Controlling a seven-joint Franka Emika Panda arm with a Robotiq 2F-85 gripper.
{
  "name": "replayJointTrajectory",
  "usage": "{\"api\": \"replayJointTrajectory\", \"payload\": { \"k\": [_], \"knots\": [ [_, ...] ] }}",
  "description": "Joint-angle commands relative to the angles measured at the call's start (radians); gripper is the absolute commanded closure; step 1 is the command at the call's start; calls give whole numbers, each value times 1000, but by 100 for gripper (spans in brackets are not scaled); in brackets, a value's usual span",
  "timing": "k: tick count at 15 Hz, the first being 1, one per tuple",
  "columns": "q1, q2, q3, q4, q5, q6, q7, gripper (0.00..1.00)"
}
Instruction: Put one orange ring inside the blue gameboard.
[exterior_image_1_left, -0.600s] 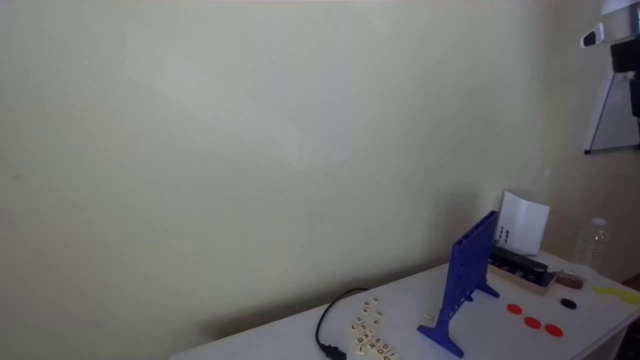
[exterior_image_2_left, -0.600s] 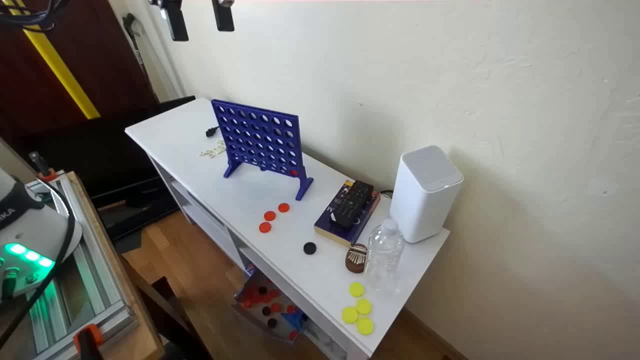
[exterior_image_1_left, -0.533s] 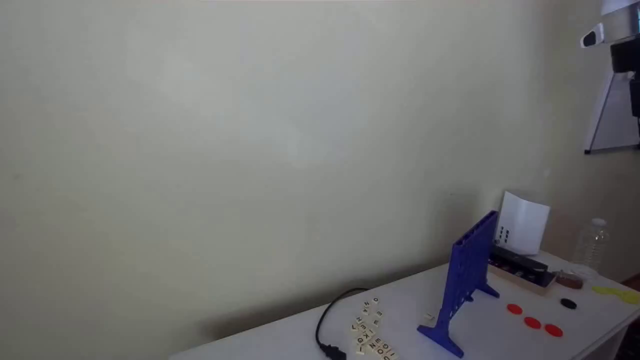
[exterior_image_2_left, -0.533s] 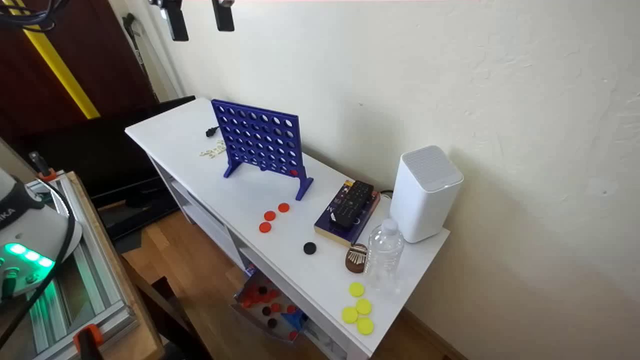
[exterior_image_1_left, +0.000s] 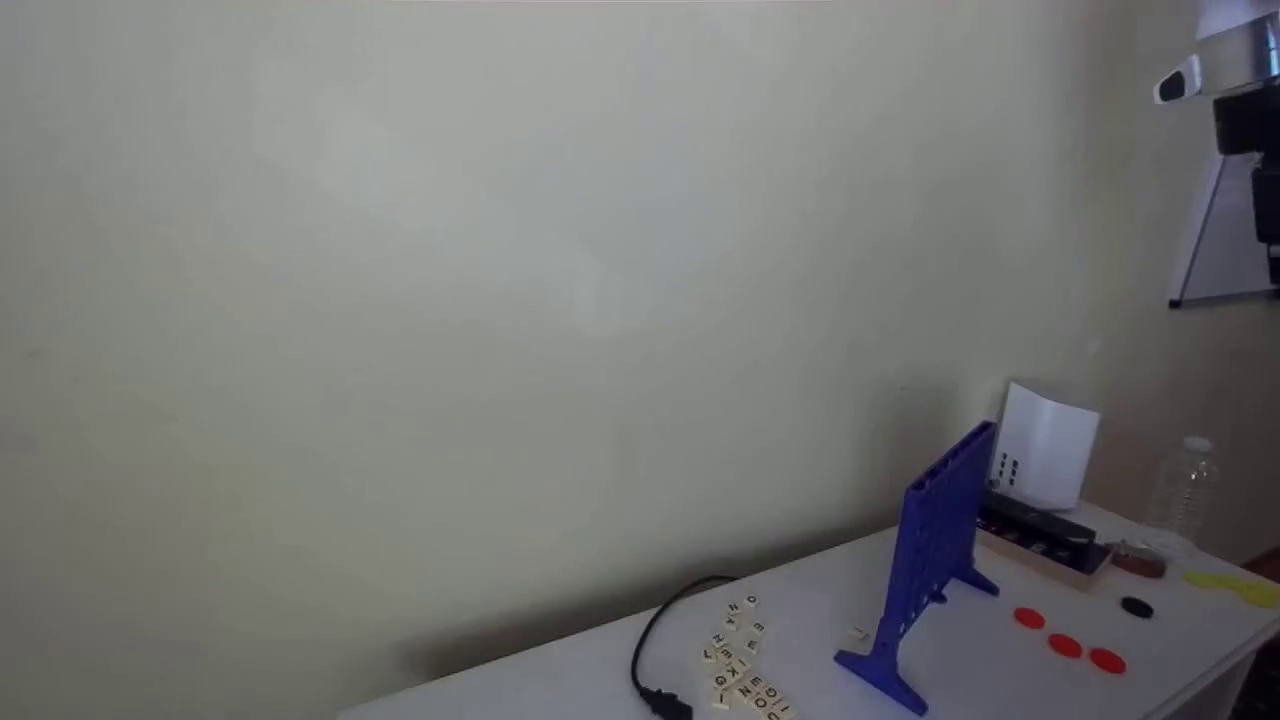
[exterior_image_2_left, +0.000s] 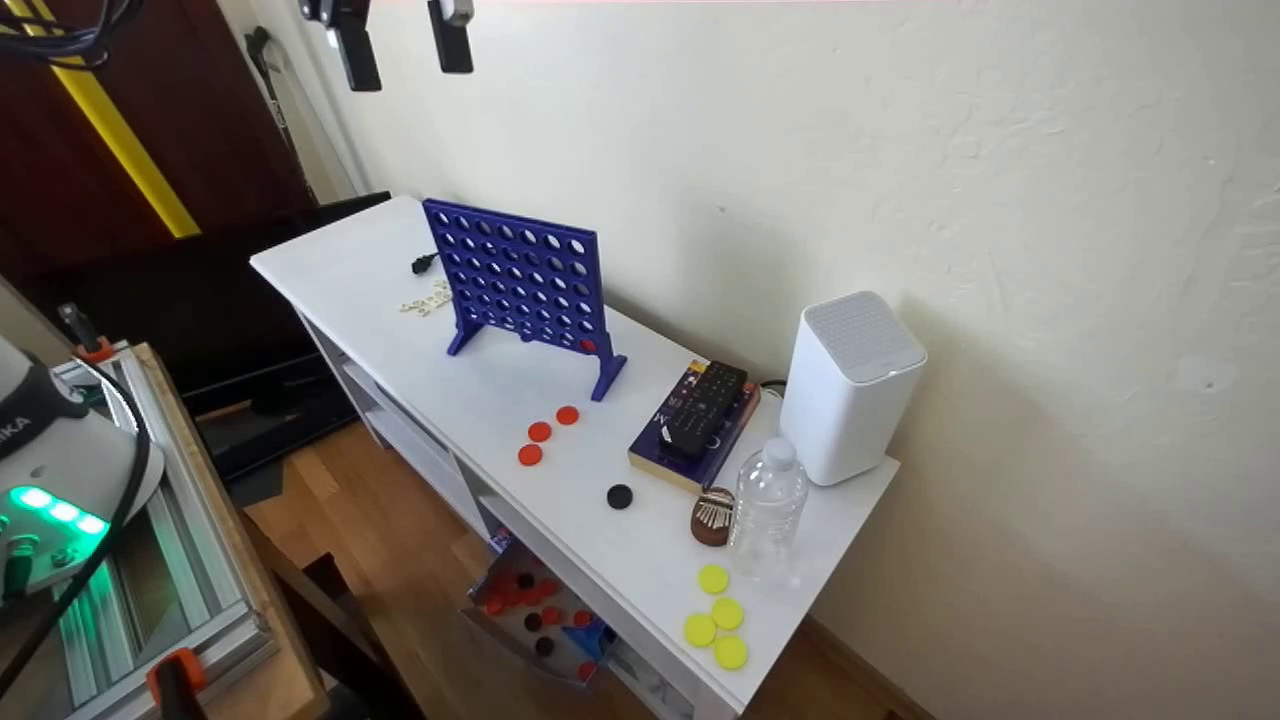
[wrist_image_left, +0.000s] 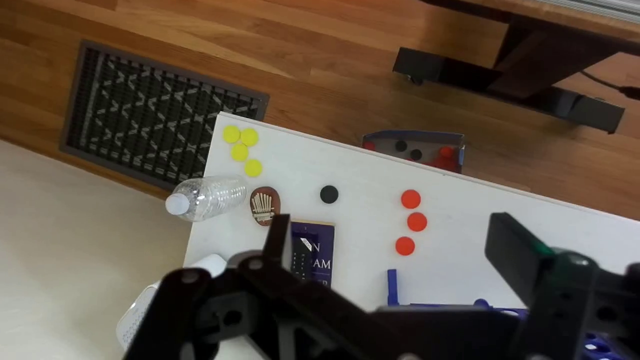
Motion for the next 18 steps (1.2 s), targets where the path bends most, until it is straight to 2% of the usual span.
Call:
{"api": "replayJointTrajectory", "payload": {
  "k": [1,6,10,12,13,14,18],
  "knots": [
    [1,-6,-47,-89,-14,130,-21,0],
    [-11,29,-119,-223,28,382,-56,0],
    [-3,120,-184,-297,156,592,-82,0],
    [6,178,-188,-302,221,637,-110,0],
    [0,197,-166,-300,204,640,-103,0],
    [-25,153,-155,-303,181,607,-86,0],
    [-27,172,-146,-298,180,612,-84,0]
  ]
}}
